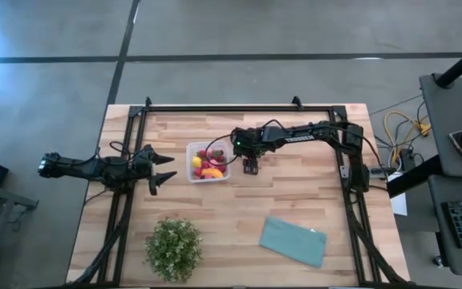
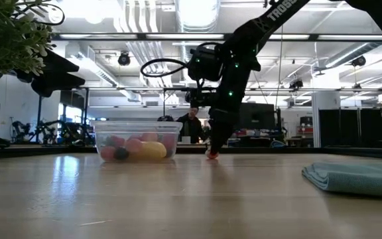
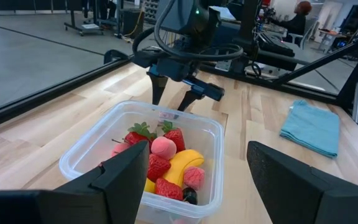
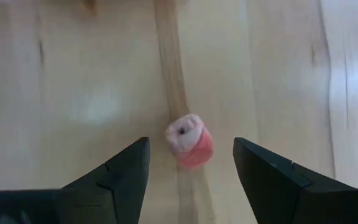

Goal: Pick and placing Produce into tupperware
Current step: Put the pink peach into the transparent bin

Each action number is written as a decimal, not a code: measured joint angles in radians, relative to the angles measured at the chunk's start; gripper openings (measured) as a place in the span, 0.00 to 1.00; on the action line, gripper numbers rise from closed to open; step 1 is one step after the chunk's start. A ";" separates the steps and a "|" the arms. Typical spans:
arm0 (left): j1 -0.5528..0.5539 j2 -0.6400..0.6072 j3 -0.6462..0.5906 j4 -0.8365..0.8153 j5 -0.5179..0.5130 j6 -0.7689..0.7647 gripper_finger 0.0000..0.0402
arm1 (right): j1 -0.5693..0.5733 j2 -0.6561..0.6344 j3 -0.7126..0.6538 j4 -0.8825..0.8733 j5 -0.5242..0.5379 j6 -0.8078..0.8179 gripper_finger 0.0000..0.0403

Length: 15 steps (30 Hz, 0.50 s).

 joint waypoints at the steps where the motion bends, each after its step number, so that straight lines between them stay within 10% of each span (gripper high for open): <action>1: 0.000 0.000 0.000 0.000 0.000 0.000 0.64 | 0.000 0.000 -0.003 0.010 0.000 0.004 0.56; 15: 0.000 0.000 0.000 0.000 0.000 0.000 0.64 | 0.002 0.001 -0.052 0.092 0.026 0.011 0.55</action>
